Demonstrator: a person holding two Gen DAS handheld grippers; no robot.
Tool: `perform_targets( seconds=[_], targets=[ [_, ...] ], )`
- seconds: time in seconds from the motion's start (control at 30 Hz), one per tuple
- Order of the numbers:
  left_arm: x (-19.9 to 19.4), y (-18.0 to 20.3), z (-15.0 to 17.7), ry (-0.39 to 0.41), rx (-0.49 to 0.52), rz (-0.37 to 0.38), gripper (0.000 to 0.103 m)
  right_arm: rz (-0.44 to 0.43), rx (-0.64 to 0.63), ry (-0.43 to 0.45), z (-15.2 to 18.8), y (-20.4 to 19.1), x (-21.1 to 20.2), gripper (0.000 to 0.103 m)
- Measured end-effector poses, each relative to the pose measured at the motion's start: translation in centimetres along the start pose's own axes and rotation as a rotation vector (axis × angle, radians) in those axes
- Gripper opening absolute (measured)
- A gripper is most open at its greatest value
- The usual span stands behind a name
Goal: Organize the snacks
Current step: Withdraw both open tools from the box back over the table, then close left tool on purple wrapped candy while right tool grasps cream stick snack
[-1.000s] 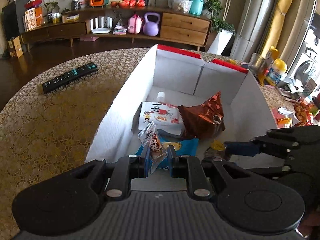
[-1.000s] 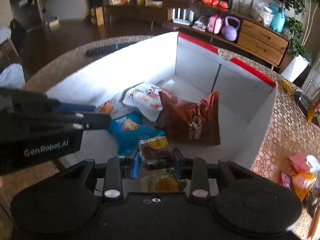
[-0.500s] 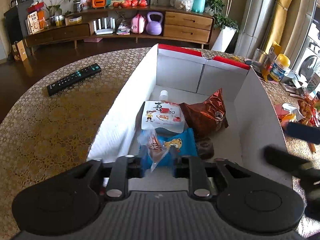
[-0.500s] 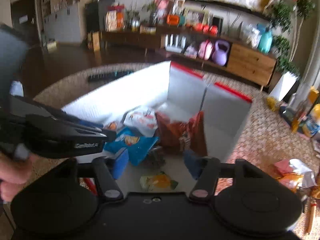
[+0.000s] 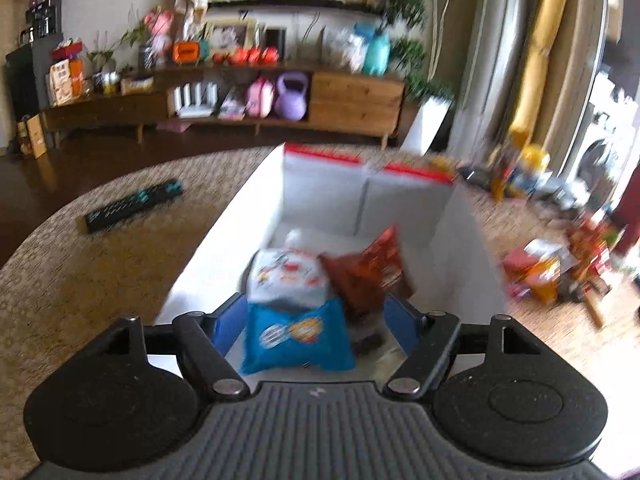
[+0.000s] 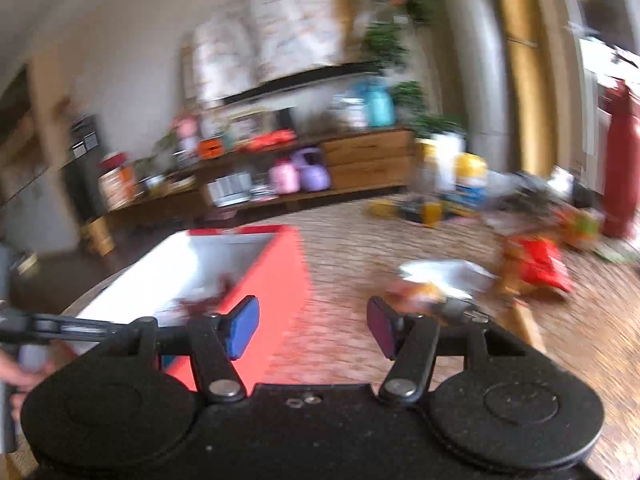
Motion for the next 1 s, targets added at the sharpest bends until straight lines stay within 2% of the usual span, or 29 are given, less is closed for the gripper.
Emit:
perform_targets(
  seconds=[0.07, 0.27, 0.5, 0.6, 0.8, 1.0],
  targets=[
    [-0.8, 1.4, -0.6, 0.052, 0.000, 0.034, 0.084, 0.050, 0.034, 0.001, 0.5, 2.5, -0.4, 0.059],
    [-2.0, 7.7, -1.8, 0.143, 0.077, 0.150, 0.085, 0.168, 0.073, 0.006, 2.2, 7.2, -0.9, 0.059],
    [-0.2, 15.5, -0.9, 0.144, 0.185, 0.238, 0.085, 0.252, 0.059, 0.000, 3.0, 10.1, -1.2, 0.060],
    [1.3, 18.3, 0.0, 0.136, 0.236, 0.245, 0.085, 0.277, 0.041, -0.011, 3.3, 10.7, -1.3, 0.060],
    [4.3, 21.4, 1.3, 0.102, 0.250, 0.247, 0.085, 0.313, 0.033, -0.019, 3.8, 12.2, -1.3, 0.060],
    [7.6, 22.7, 2.4, 0.054, 0.295, 0.181, 0.085, 0.336, 0.042, -0.038, 4.4, 13.5, -1.2, 0.060]
  ],
)
Point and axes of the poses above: each gripper's, at about its wrist camera, not at the fingertips, and x roughly the way its jaws point, y to its right, z to its underside, the point moved 9 cm from there along x, roughly the way its jaws point
